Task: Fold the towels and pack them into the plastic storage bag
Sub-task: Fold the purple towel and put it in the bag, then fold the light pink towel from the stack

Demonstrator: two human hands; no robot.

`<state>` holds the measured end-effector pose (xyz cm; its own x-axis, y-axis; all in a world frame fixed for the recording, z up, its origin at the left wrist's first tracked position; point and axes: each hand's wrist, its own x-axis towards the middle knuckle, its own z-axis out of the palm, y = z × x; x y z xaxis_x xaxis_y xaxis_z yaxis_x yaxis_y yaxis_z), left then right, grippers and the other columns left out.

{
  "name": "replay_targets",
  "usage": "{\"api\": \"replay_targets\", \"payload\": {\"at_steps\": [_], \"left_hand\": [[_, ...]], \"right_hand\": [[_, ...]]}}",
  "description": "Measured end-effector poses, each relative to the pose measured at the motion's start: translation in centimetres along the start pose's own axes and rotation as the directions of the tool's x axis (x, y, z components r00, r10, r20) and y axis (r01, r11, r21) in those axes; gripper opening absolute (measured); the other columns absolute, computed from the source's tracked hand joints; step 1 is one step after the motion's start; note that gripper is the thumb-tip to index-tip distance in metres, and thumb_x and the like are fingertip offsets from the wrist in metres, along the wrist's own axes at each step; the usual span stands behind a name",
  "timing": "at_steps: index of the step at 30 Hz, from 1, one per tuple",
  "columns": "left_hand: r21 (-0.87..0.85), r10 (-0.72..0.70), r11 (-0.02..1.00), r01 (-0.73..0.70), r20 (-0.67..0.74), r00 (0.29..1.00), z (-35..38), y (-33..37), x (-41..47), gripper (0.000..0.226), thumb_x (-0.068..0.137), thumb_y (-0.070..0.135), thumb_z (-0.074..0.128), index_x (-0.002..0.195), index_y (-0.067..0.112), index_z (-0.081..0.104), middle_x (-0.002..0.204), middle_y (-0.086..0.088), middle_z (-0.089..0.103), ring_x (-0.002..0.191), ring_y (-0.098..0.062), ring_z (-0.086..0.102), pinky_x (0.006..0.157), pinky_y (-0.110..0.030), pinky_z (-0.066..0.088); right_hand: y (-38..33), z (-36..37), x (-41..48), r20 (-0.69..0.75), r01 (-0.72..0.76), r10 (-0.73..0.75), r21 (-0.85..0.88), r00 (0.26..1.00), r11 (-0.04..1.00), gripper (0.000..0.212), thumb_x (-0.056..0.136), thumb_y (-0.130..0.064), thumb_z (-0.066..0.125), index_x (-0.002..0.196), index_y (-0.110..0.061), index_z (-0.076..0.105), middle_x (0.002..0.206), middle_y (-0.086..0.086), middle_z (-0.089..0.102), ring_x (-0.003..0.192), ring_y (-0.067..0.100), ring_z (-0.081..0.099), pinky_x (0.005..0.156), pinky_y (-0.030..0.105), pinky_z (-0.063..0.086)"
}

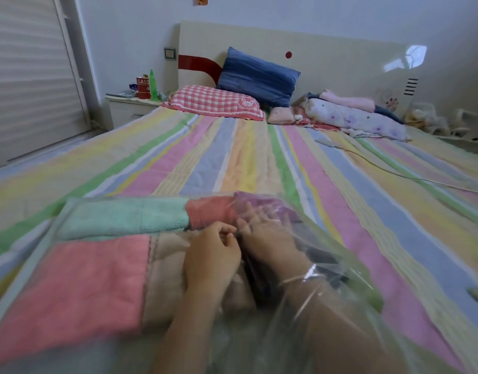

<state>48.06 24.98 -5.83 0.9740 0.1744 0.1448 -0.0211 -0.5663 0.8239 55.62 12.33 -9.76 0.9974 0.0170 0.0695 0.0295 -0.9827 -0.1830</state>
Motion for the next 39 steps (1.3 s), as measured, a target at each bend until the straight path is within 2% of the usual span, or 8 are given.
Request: {"api": "replay_targets", "payload": {"at_steps": [5, 10, 14, 18, 22, 29, 34, 39], "left_hand": [[0.267, 0.275, 0.927, -0.265, 0.002, 0.961, -1.7, -0.3, -4.4, 0.031, 0.087, 0.021, 0.045, 0.105, 0.020, 0.071, 0.104, 0.000, 0.073, 0.098, -0.024, 0.066, 0.089, -0.031, 0.049], [0.404, 0.274, 0.863, -0.303, 0.129, 0.953, -4.0, 0.5, -10.4, 0.044, 0.075, 0.022, 0.042, 0.104, 0.009, 0.072, 0.105, -0.011, 0.072, 0.097, -0.031, 0.068, 0.089, -0.041, 0.051], [0.273, 0.276, 0.909, -0.315, 0.174, 0.945, -5.5, 4.7, -17.8, 0.041, 0.091, 0.023, 0.049, 0.130, 0.015, 0.059, 0.135, -0.005, 0.058, 0.125, -0.023, 0.053, 0.104, -0.030, 0.037], [0.230, 0.292, 0.894, -0.385, 0.352, 0.889, -5.0, 8.1, -26.5, 0.050, 0.098, 0.040, 0.045, 0.146, 0.027, 0.039, 0.158, 0.001, 0.029, 0.147, -0.014, 0.022, 0.116, -0.028, 0.016], [0.452, 0.131, 0.810, -0.374, 0.482, 0.866, -3.9, 9.1, -34.3, 0.059, 0.100, 0.045, 0.036, 0.154, 0.033, 0.015, 0.164, 0.000, 0.004, 0.150, -0.016, 0.000, 0.121, -0.038, -0.001], [0.530, 0.146, 0.735, -0.423, 0.485, 0.862, -0.8, 8.9, -43.3, 0.061, 0.098, 0.053, 0.020, 0.155, 0.031, 0.012, 0.164, -0.004, -0.001, 0.151, -0.020, -0.003, 0.122, -0.042, 0.001], [0.615, 0.048, 0.607, -0.503, 0.603, 0.796, 0.3, 5.8, -45.8, 0.111, 0.057, 0.081, -0.031, 0.154, 0.029, -0.010, 0.162, -0.002, -0.016, 0.149, -0.020, -0.016, 0.120, -0.043, -0.009], [0.694, 0.007, 0.528, -0.490, 0.573, 0.819, -0.2, 7.2, -46.0, 0.070, 0.097, 0.060, 0.013, 0.155, 0.025, -0.002, 0.163, -0.007, -0.004, 0.150, -0.024, -0.004, 0.121, -0.047, -0.004]], "right_hand": [[-1.3, 0.4, -10.5, -0.211, 0.041, -0.035, 0.025, 0.977, 0.999, 0.066, 0.094, -0.052, 0.015, 0.126, -0.018, 0.063, 0.131, 0.013, 0.059, 0.124, 0.034, 0.053, 0.103, 0.055, 0.037], [-1.3, 0.2, -21.2, -0.257, 0.118, -0.114, 0.001, 0.960, 0.993, 0.049, 0.093, -0.047, 0.029, 0.122, -0.020, 0.058, 0.117, 0.011, 0.067, 0.110, 0.031, 0.063, 0.099, 0.049, 0.026], [-0.8, -0.7, -30.3, -0.109, 0.199, -0.204, -0.055, 0.973, 0.979, 0.054, 0.073, -0.051, 0.041, 0.113, -0.025, 0.066, 0.115, 0.003, 0.069, 0.107, 0.024, 0.066, 0.095, 0.044, 0.030], [1.3, -1.6, -39.3, 0.100, 0.258, -0.252, -0.041, 0.962, 0.965, 0.046, 0.079, -0.037, 0.035, 0.107, -0.032, 0.072, 0.113, -0.011, 0.069, 0.115, 0.012, 0.060, 0.096, 0.034, 0.044], [5.8, -7.7, -47.9, 0.135, 0.364, -0.379, 0.121, 0.916, 0.924, 0.045, 0.092, -0.017, 0.042, 0.135, -0.008, 0.049, 0.136, 0.013, 0.052, 0.127, 0.029, 0.045, 0.105, 0.032, 0.035], [14.4, -15.1, -58.7, -0.171, 0.250, -0.204, 0.314, 0.964, 0.916, 0.035, 0.081, -0.031, 0.041, 0.104, -0.032, 0.067, 0.101, -0.016, 0.064, 0.096, 0.008, 0.057, 0.076, 0.023, 0.045], [19.4, -15.3, -62.1, -0.252, 0.136, -0.081, 0.209, 0.964, 0.969, 0.024, 0.078, -0.044, 0.046, 0.087, -0.032, 0.064, 0.088, -0.019, 0.055, 0.086, 0.003, 0.047, 0.065, 0.024, 0.043], [19.5, -14.8, -64.2, -0.166, 0.212, -0.199, 0.065, 0.966, 0.975, 0.058, 0.060, -0.074, 0.058, 0.099, -0.032, 0.059, 0.105, -0.016, 0.052, 0.101, 0.009, 0.046, 0.079, 0.024, 0.045]]}}
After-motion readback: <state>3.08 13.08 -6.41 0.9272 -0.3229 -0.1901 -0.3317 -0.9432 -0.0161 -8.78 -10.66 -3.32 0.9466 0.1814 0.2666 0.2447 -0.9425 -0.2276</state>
